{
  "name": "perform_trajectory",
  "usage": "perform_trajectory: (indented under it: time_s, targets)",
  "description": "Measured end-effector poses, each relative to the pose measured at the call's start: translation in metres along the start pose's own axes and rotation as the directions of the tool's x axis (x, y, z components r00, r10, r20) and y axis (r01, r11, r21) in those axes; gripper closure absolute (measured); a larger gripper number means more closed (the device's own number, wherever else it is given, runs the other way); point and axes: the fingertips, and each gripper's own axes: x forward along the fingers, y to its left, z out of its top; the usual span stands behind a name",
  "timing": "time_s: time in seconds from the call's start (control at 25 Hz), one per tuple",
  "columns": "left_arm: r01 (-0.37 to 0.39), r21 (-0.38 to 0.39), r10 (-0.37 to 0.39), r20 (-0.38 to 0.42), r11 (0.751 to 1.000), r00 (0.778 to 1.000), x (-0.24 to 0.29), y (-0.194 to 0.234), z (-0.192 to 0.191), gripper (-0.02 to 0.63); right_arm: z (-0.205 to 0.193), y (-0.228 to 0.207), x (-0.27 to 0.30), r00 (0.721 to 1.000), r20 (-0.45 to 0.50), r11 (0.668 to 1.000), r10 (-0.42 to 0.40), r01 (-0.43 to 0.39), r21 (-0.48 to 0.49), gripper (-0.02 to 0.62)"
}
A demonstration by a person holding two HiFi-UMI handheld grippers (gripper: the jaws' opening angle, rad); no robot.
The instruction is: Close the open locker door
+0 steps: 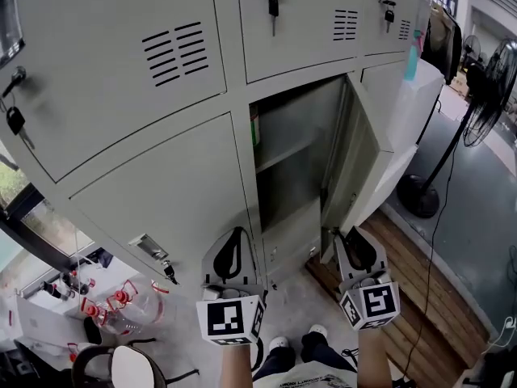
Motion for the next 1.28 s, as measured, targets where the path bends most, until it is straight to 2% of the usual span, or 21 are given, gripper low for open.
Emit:
perform_trajectory:
  time_s: [0.52,0.84,1.28]
  targets:
    - [-0.104,0.016,0.103,0.007,0.995,0.995,-0.026,0.030,0.005,0.606,0.004,0.045,0.030,0.995,-0.001,0.994,0.104,-0.104,-0.033,0.497]
    - [-0.195,0.021,0.195,0.010,0.981,0.981,-0.035,0.046,0.006,0.606,0.005,0.064,0.051,0.990,0.007,0.988,0.142,-0.142,-0.060,0.503]
    - [-0.280,0.040,0.280,0.007,0.959,0.960,-0.046,0.059,0.008,0.606,0.006,0.082,0.075,0.984,0.014,0.983,0.177,-0.176,-0.055,0.511]
